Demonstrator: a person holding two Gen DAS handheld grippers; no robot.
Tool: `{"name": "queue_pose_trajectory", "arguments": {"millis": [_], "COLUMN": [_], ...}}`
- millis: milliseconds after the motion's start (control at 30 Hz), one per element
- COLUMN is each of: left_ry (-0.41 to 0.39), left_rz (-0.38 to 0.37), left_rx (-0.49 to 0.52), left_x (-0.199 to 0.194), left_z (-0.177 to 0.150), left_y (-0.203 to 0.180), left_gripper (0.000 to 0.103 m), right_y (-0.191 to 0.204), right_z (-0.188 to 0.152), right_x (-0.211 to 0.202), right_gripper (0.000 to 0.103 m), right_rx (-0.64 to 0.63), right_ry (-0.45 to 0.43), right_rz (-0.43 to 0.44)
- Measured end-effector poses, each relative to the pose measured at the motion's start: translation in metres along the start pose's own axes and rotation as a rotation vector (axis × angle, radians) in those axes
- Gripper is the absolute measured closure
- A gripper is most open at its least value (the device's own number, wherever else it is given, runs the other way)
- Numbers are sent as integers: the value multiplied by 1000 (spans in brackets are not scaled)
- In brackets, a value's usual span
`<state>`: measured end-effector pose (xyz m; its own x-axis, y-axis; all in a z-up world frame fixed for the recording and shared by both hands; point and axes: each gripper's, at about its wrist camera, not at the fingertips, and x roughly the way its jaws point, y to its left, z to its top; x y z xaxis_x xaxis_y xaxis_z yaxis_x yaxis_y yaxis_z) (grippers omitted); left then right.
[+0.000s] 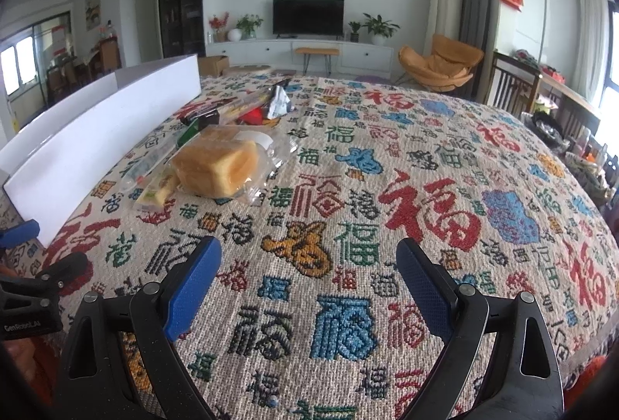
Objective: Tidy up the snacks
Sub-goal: 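Reach the left tool toward the clear tube snack and grasp it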
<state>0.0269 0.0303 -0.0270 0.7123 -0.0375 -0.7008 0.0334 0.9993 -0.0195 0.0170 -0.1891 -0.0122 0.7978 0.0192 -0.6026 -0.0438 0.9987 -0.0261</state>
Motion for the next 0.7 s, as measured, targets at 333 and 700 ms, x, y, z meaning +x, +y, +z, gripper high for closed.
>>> {"name": "queue_pose_trajectory", "arguments": {"millis": [333, 700], "left_ry": [41, 109], "left_rz": [30, 47], "left_rx": [35, 63], "left_x": [14, 24], "left_z": [-4, -10], "left_y": [-6, -10], "left_gripper": [0, 0], "right_y": [45, -71], "right_z": [38, 67], "right_x": [67, 136], "right_gripper": [9, 10], "right_rx": [-203, 138], "right_ry": [133, 225], "right_rz": [161, -141]}}
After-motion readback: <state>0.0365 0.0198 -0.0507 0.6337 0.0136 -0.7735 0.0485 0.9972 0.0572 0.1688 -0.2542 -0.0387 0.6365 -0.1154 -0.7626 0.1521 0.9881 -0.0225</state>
